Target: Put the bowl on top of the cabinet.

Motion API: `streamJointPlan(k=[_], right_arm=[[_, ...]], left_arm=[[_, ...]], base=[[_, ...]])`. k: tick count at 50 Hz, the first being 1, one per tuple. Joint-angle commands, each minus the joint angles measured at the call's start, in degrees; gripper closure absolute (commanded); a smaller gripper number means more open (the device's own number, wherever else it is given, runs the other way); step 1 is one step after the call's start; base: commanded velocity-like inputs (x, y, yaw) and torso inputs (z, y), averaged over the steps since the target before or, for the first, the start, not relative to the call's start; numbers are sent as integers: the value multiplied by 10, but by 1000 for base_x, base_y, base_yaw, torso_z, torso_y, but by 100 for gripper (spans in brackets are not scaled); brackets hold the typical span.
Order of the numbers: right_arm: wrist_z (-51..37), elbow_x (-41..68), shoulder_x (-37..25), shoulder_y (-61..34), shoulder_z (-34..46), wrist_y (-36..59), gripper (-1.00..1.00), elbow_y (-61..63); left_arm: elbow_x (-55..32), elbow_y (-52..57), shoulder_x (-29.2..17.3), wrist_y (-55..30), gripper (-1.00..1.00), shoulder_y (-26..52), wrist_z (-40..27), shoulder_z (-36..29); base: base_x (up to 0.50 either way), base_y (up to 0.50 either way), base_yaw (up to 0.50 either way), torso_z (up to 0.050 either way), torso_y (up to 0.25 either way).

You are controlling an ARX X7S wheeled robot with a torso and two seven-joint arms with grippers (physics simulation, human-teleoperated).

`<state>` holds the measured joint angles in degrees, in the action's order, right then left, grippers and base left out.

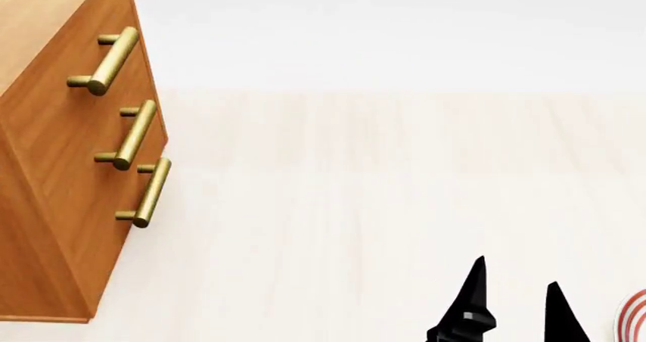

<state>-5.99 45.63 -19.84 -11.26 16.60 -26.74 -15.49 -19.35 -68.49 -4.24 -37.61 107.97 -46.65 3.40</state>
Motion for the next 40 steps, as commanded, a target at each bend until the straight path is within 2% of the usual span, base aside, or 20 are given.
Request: streamJointPlan(k=[1, 6, 20, 40], right_arm=[[-2, -1, 0, 0, 0, 0, -100, 0], [-3, -1, 0, 0, 0, 0, -100, -1], [-2, -3, 2, -3, 1, 0, -100, -7], [-5, -1, 0, -2, 0, 0, -100, -4]], left_arm=[[-2, 1, -8, -3, 100, 3, -23, 7], [-6, -59, -14, 26, 100, 15, -13, 19], [-35, -6, -23, 5, 100, -19, -2, 46], [-29, -55, -28, 32, 100, 0, 13, 44]], base=[[0, 0, 0, 0, 0], [0, 0, 0, 0, 0], [0, 0, 0, 1, 1], [0, 0, 0, 0, 1]])
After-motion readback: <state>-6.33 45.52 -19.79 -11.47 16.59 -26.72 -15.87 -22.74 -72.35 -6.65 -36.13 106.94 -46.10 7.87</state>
